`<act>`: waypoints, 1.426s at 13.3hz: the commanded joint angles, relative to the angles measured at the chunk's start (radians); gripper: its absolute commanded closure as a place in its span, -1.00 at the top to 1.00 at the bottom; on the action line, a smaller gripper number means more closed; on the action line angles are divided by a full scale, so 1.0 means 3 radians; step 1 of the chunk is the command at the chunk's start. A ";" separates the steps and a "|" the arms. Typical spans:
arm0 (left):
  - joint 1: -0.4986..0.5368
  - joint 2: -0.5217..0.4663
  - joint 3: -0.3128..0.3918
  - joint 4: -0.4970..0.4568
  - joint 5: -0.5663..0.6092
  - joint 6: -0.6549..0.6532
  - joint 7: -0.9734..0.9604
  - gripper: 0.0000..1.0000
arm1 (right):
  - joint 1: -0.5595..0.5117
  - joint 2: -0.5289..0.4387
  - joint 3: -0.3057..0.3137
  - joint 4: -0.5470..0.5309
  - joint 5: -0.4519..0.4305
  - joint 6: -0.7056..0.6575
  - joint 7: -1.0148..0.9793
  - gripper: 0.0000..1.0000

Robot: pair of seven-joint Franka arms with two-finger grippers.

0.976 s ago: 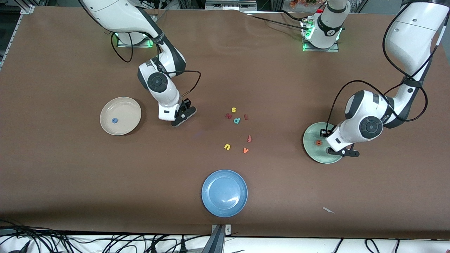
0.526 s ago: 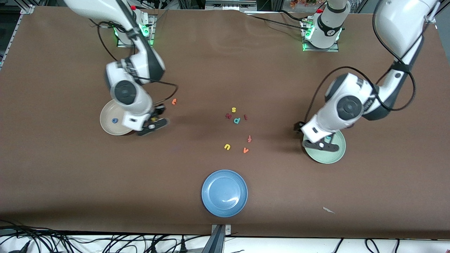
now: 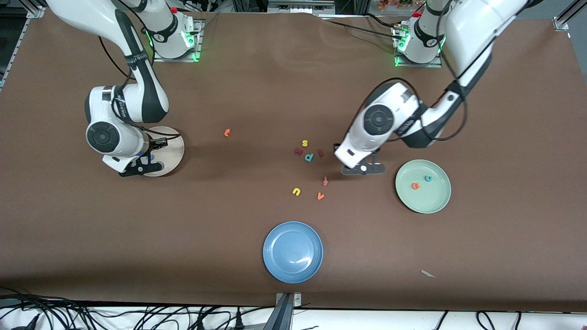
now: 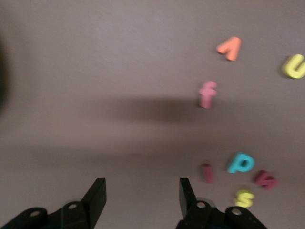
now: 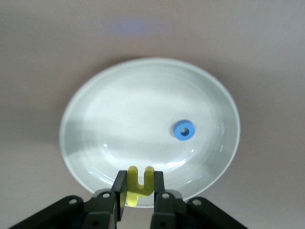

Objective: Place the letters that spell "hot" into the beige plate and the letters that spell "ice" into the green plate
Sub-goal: 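Release the yellow u on the beige plate while the left gripper reaches letters, then grasp the red l with the left gripper while the right gripper grasps orange letter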

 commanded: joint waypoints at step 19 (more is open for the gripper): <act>-0.0574 0.0417 0.0409 0.0115 0.0138 0.0565 -0.0722 -1.00 | 0.0053 -0.0180 0.1186 -0.0238 0.0384 0.0525 0.3082 0.65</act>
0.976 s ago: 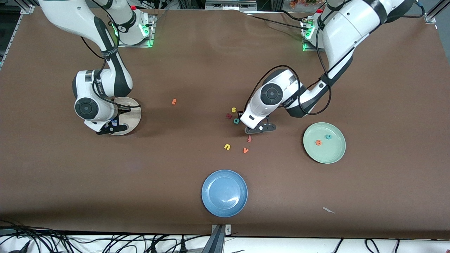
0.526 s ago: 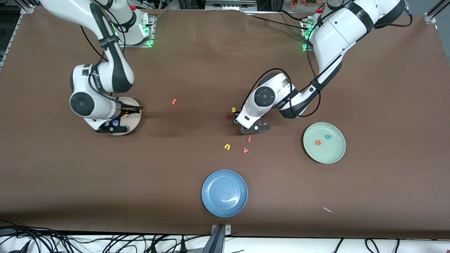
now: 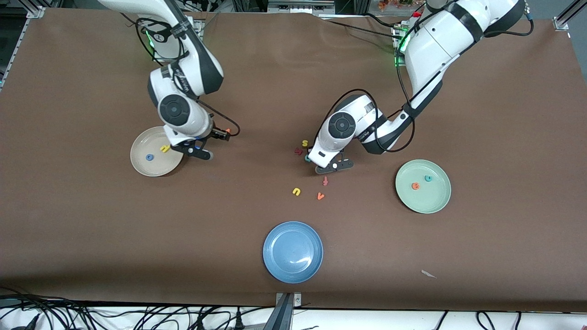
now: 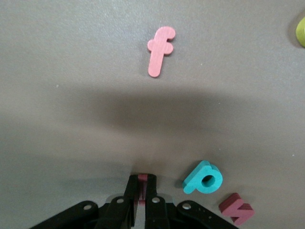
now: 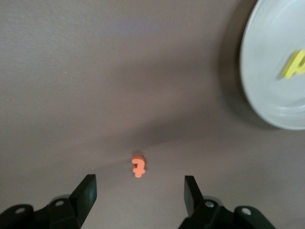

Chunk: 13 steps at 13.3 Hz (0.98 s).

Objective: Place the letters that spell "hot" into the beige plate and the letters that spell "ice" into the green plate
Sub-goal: 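Grasp the red l with the left gripper while the right gripper grasps orange letter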

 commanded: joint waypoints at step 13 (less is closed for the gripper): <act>0.1544 -0.0481 0.0017 0.0012 0.0133 -0.0812 0.2759 -1.00 | -0.0015 0.0076 0.0176 -0.0878 0.0040 0.1354 0.0552 0.34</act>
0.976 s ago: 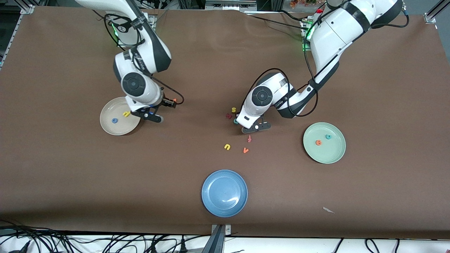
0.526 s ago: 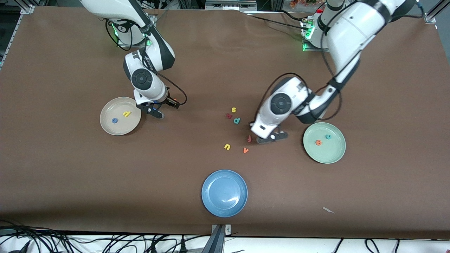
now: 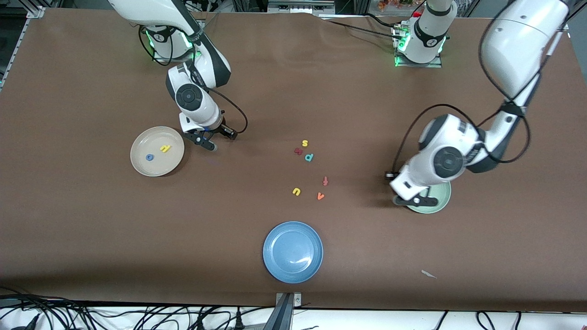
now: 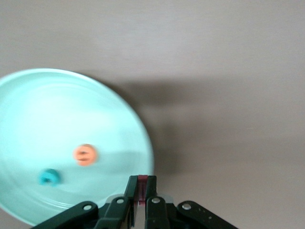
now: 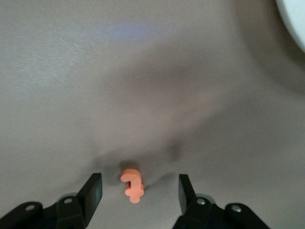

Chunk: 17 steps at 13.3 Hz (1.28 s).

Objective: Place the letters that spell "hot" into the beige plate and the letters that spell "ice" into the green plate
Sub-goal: 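Place the red l on the green plate while the right gripper carries orange letter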

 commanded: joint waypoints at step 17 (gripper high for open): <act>0.0191 -0.0983 -0.0310 0.0019 -0.0151 -0.0967 0.0365 1.00 | -0.0018 -0.0258 0.0064 -0.0019 0.0020 -0.0157 -0.0027 -1.00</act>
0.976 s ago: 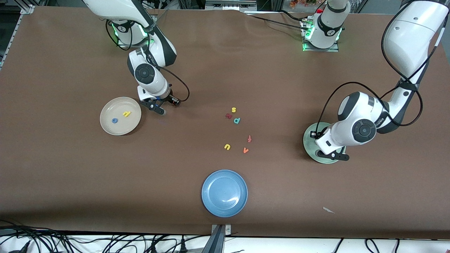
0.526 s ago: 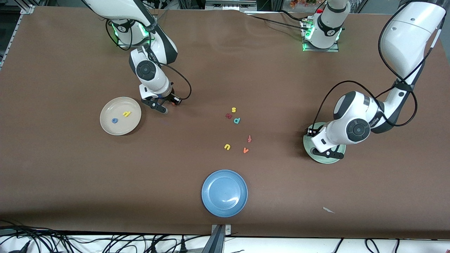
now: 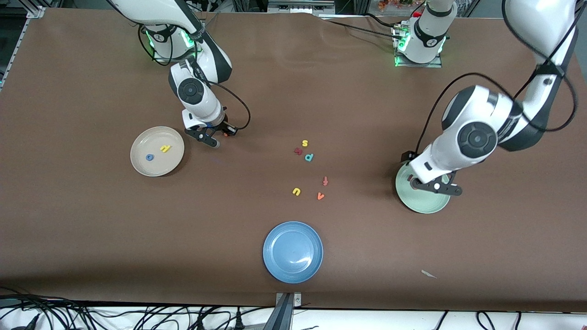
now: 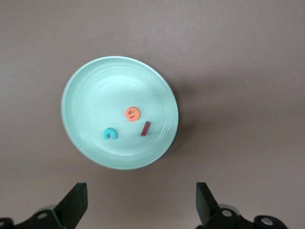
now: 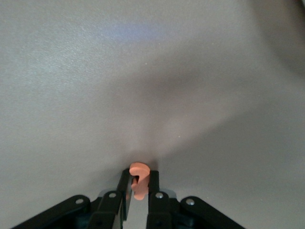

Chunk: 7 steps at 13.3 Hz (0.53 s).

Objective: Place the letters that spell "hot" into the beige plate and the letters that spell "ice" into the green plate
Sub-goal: 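Place the red l on the green plate while the right gripper carries orange letter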

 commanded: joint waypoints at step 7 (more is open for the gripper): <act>0.0186 -0.0316 -0.0016 0.0668 -0.0576 -0.0654 0.0478 1.00 | -0.0017 -0.0404 -0.1100 0.0695 -0.0021 -0.1825 -0.1750 -1.00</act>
